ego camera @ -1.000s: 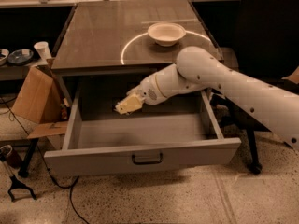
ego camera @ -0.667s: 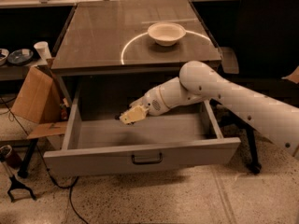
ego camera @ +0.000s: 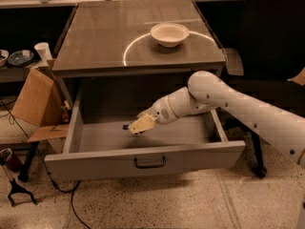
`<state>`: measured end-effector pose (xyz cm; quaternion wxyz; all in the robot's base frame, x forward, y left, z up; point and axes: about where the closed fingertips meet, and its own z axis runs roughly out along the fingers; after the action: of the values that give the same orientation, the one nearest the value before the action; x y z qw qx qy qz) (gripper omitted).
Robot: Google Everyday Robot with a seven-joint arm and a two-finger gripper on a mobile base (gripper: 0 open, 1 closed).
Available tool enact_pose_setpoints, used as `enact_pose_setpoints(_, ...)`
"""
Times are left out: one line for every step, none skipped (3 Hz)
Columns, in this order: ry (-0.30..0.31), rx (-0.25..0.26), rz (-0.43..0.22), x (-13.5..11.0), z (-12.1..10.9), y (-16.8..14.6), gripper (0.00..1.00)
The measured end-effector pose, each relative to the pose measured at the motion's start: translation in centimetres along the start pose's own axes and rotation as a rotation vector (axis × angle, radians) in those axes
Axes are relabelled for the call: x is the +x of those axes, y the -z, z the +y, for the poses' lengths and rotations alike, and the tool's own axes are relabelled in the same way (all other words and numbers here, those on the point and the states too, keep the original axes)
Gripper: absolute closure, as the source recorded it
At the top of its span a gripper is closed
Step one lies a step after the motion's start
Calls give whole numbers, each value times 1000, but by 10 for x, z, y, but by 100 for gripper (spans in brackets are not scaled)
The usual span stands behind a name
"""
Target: Place rxbar blueberry into top drawer
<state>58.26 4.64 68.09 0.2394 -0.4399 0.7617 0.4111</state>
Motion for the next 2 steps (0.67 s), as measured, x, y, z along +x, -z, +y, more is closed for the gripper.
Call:
enact_pose_setpoints(-29, -16, 17, 2, -1, 3, 36)
enact_pose_setpoints(-48, -26, 30, 1, -1, 4, 13)
